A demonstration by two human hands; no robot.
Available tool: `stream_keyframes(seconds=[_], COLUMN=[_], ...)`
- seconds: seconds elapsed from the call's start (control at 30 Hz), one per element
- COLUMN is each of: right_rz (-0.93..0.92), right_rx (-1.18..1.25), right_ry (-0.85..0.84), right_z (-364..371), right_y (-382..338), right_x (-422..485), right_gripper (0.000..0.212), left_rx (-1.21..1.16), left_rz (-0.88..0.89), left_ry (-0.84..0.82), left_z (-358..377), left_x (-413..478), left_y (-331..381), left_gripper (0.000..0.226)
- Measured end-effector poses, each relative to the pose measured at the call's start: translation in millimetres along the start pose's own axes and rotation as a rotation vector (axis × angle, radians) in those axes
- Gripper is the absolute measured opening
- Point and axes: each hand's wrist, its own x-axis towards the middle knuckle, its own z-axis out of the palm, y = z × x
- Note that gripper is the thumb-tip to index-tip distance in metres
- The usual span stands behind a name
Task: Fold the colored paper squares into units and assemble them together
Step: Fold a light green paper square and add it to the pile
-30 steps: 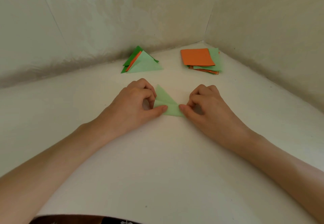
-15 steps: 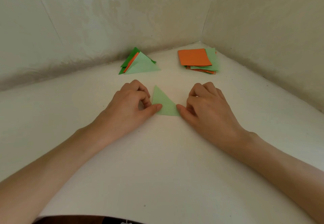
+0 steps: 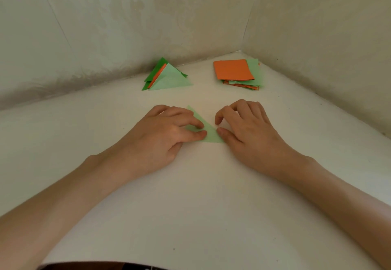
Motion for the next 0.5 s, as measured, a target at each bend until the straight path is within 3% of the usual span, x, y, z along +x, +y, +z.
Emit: stream_keyframes(seconds=[0.1,0.27,0.5], right_rz=[-0.030,-0.003,0.011], right_rx=[-0.017,0.119,0.077], right_ry=[-0.012,0.185,0.010], right_z=[0.0,-3.6,-3.4], right_y=[4.3,12.6,5.5], right_x=[-1.0,-2.6,-2.1], right_gripper=[0.043,0.018,0.028], left_rx=[0.037,0.035,0.095], left_rz=[-0.006,-0.033,-0.031], left_ry=[-0.020,-0.056,-0.114], left_z=[-2.7,-7.5,-6.4], left_x=[-3.3,-7.1,-4.9], left_y=[8.1,20.8,23.8], left_gripper=[0.048,0.047,0.045])
